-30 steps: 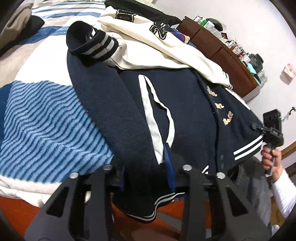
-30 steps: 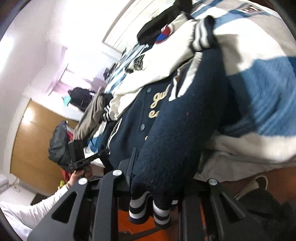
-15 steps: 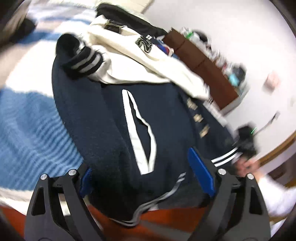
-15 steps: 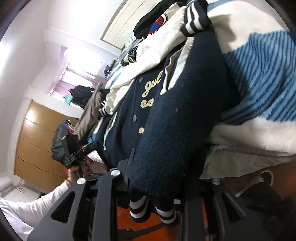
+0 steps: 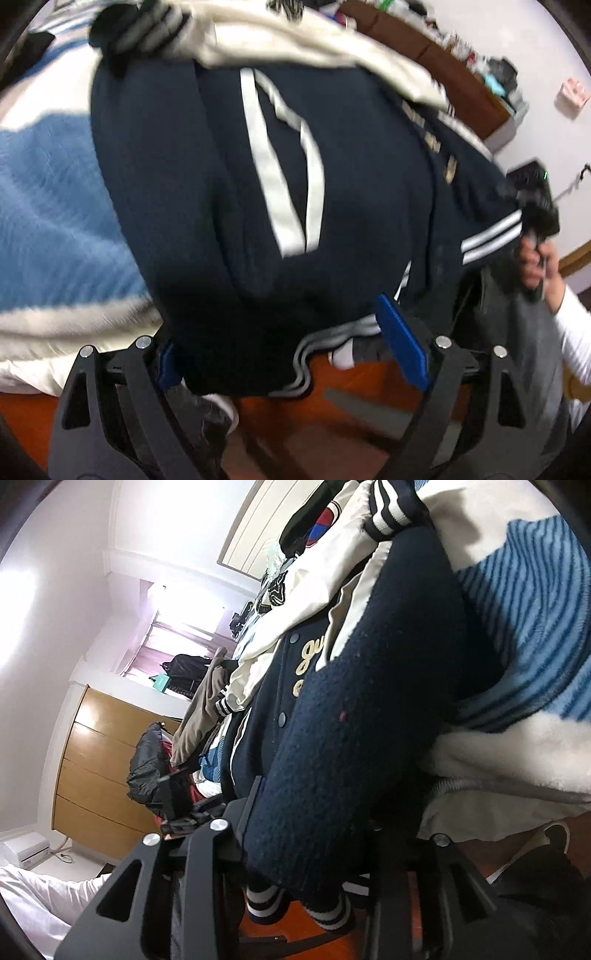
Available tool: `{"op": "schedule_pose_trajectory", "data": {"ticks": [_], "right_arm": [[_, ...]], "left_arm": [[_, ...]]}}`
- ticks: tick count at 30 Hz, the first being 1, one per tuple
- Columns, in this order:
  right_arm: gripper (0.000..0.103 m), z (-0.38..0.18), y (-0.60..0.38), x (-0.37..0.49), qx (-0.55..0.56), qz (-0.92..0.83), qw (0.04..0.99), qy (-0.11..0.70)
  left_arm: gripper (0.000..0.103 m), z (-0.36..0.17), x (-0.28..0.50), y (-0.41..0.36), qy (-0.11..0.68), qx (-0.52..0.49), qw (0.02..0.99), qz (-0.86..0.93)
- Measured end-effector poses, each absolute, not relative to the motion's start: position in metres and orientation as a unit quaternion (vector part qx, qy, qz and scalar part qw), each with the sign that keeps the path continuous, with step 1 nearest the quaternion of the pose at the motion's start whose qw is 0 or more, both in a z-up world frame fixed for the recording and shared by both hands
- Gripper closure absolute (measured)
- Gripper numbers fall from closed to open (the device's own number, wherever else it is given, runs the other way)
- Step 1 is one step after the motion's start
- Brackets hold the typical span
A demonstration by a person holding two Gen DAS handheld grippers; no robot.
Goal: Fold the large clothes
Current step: 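Lift the hem with both grippers and fold it over toward the collar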
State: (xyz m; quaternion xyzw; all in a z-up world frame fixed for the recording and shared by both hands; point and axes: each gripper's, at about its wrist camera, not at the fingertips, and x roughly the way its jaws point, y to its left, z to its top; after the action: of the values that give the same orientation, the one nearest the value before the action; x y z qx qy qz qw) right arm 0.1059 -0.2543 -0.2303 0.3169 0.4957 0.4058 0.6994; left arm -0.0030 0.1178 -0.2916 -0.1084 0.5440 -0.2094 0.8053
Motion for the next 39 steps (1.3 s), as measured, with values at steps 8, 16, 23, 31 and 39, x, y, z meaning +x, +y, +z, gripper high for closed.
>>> {"op": "schedule_pose_trajectory", "data": {"ticks": [8, 16, 23, 31, 39], "right_arm": [[0.058, -0.234, -0.244, 0.112, 0.317, 0.414, 0.691, 0.501], [0.037, -0.232, -0.250, 0.099, 0.281, 0.381, 0.711, 0.520], [0.051, -0.234, -0.248, 0.086, 0.214, 0.336, 0.742, 0.540], [0.085, -0.222, -0.256, 0.075, 0.225, 0.317, 0.752, 0.532], [0.087, -0.184, -0.274, 0.068, 0.224, 0.329, 0.761, 0.513]], "left_arm": [[0.032, -0.298, -0.013, 0.119, 0.527, -0.164, 0.806, -0.214], [0.069, -0.309, -0.010, 0.127, 0.547, -0.184, 0.793, -0.198], [0.031, -0.313, -0.001, 0.090, 0.550, -0.107, 0.804, -0.196], [0.088, -0.294, -0.004, 0.111, 0.544, -0.157, 0.802, -0.191], [0.092, -0.245, -0.025, 0.131, 0.489, -0.194, 0.822, -0.217]]}}
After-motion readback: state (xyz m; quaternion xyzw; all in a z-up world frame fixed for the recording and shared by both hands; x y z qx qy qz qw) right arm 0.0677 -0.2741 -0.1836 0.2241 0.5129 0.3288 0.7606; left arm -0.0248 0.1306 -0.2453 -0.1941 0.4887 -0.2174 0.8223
